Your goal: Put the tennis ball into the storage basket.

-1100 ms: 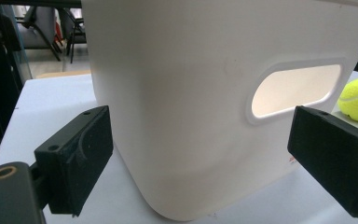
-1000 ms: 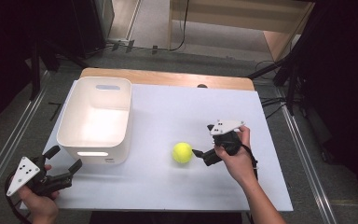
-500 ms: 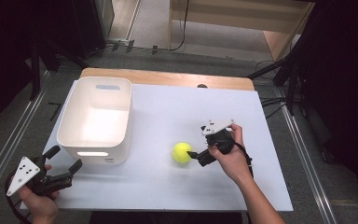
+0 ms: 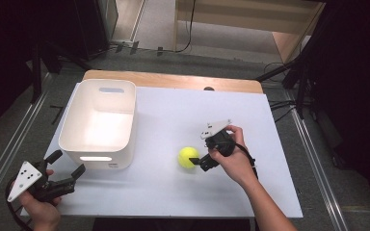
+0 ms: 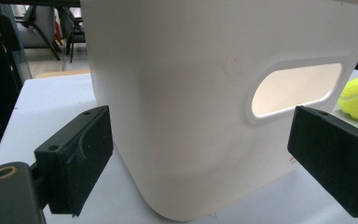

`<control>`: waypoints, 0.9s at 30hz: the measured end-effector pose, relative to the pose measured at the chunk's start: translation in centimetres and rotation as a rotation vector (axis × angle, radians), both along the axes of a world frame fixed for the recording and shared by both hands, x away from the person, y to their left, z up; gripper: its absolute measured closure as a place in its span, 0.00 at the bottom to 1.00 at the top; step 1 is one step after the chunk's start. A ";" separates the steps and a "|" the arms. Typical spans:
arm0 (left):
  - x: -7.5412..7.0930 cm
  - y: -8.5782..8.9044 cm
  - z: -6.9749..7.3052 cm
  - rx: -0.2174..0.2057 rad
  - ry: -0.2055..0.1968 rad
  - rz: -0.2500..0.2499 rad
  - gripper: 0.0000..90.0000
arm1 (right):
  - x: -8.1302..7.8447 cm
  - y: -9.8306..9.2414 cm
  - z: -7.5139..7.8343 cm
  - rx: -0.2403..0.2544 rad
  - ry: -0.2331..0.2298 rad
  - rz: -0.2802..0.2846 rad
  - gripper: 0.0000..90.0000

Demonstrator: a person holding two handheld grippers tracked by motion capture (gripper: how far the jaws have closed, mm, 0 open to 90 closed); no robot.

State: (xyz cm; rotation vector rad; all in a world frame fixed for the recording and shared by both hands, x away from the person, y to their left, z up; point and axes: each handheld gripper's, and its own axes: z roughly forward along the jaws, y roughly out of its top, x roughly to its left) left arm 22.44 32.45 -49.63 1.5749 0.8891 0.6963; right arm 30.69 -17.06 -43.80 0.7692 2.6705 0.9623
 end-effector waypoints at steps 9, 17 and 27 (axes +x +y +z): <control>0.0 0.1 0.0 -0.006 0.000 0.000 0.08 | 0.9 1.2 -0.7 -0.045 0.057 0.020 0.02; 0.0 0.1 0.0 -0.006 0.000 -0.001 0.08 | 1.3 2.1 -1.2 -0.090 0.102 0.030 0.04; 0.0 0.1 0.0 -0.006 0.000 -0.001 0.08 | 1.7 2.8 -2.1 -0.142 0.156 0.031 0.04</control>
